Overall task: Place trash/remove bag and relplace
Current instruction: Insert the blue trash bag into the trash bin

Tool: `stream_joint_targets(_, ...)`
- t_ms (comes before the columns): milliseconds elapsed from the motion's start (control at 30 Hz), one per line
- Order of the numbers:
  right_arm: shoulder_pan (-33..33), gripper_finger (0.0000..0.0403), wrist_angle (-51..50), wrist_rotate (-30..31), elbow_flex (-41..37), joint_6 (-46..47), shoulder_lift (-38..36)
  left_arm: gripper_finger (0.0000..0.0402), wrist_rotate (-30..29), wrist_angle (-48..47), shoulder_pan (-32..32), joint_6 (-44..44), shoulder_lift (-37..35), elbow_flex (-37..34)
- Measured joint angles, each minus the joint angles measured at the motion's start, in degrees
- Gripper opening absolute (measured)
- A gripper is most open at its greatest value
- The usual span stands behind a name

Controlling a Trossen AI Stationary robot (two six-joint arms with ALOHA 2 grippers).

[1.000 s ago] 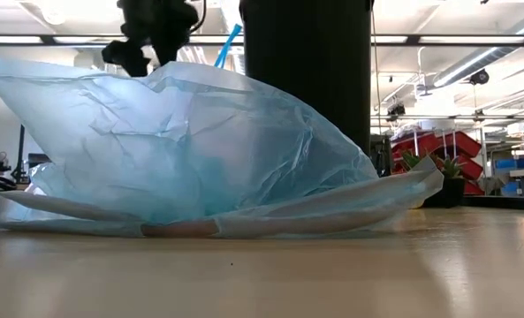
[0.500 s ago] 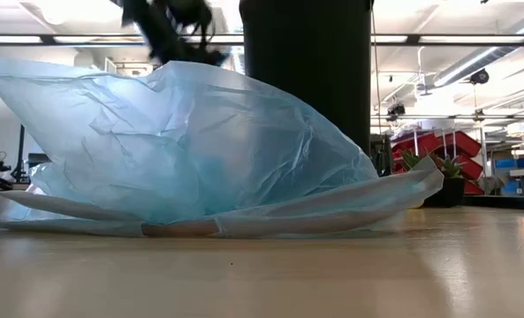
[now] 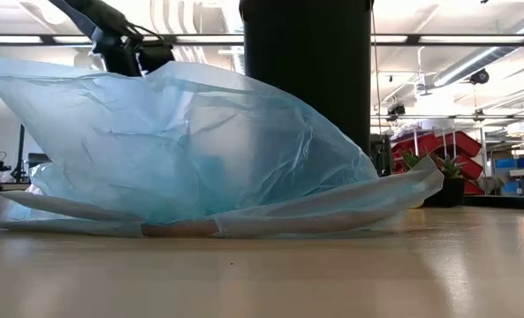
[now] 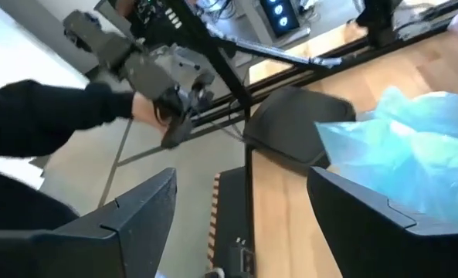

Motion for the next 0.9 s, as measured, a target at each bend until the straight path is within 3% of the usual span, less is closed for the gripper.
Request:
stream_joint_targets(100, 0.5, 0.0282, -0.1, -1.3, 0.0, 0.0, -0.3, 0.026, 3.4, -1.8, 0.4, 1.5, -2.8, 2.5)
stream_joint_targets(300, 0.5, 0.0284, -1.7, -1.6, 0.0, -2.8, -1.8, 0.0279, 19.6, -4.2, -3.8, 1.2, -11.6, 9.8)
stream_joint_targets(467, 0.5, 0.0283, -6.6, -0.7, 0.0, -3.0, -1.9, 0.0278, 20.2, -9.4, -14.1, 0.7, -18.8, 13.7)
stream_joint_targets(567, 0.6, 0.0288, -8.1, 0.3, 0.0, -3.0, -1.4, 0.0274, 15.1, -8.9, -24.6, -3.7, -22.1, 13.8)
stream_joint_targets(667, 0.5, 0.0293, -8.2, 0.9, 0.0, -3.5, -0.6, 0.0272, 5.2, -8.6, -37.3, -9.4, -23.5, 12.3)
stream_joint_targets(900, 0.5, 0.0293, -8.9, 7.6, 0.0, -4.0, 1.3, 0.0279, -15.8, -4.1, -66.4, -22.7, -19.7, 6.1)
